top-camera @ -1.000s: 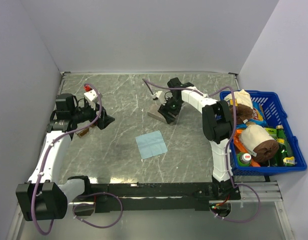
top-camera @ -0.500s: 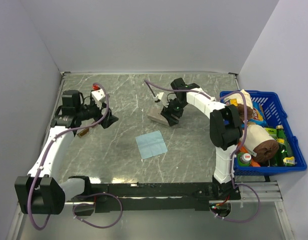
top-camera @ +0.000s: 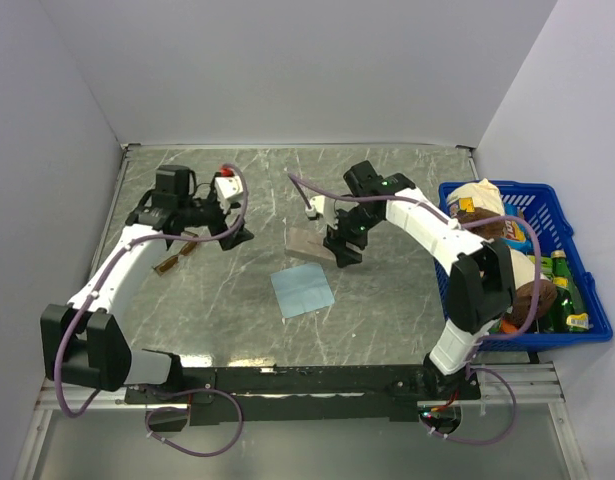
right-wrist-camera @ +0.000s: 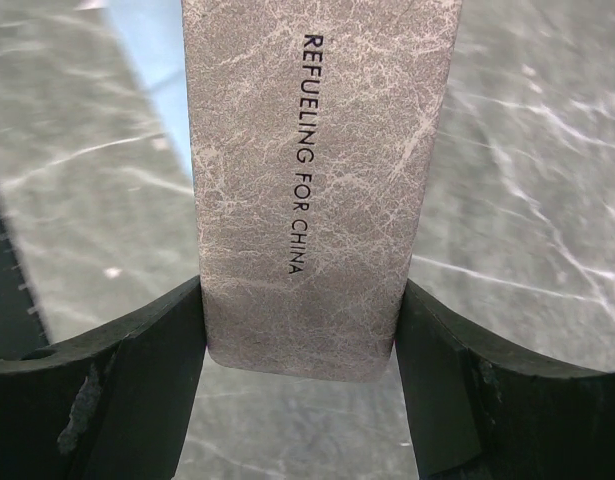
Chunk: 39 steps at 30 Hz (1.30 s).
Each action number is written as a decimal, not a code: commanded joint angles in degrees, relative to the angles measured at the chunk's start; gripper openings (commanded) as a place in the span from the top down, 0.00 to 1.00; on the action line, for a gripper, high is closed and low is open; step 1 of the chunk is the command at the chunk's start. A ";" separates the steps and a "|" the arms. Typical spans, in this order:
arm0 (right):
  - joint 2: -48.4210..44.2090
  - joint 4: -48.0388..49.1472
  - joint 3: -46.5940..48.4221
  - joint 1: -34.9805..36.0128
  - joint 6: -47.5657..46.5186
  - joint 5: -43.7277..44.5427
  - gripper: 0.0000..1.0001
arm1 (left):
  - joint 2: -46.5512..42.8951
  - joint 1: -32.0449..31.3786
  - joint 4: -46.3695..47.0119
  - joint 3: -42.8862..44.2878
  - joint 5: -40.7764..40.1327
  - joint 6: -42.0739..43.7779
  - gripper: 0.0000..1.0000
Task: Organize the sunglasses
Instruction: Pick up the sunglasses case from the center of the board, then pass from the right arm to the left
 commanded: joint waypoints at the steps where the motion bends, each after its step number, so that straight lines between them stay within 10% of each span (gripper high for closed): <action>1: -6.64 -4.13 -1.21 1.67 -4.00 -5.36 0.89 | 1.71 -3.55 -4.37 5.10 4.98 7.28 0.04; 21: -11.13 -2.29 -5.35 2.02 -4.00 -8.61 0.89 | 11.64 -14.54 -23.97 18.11 15.28 17.48 0.04; 39: -12.98 0.26 -6.22 2.02 -2.68 -10.10 0.91 | 15.95 -21.04 -16.86 18.55 9.13 10.54 0.04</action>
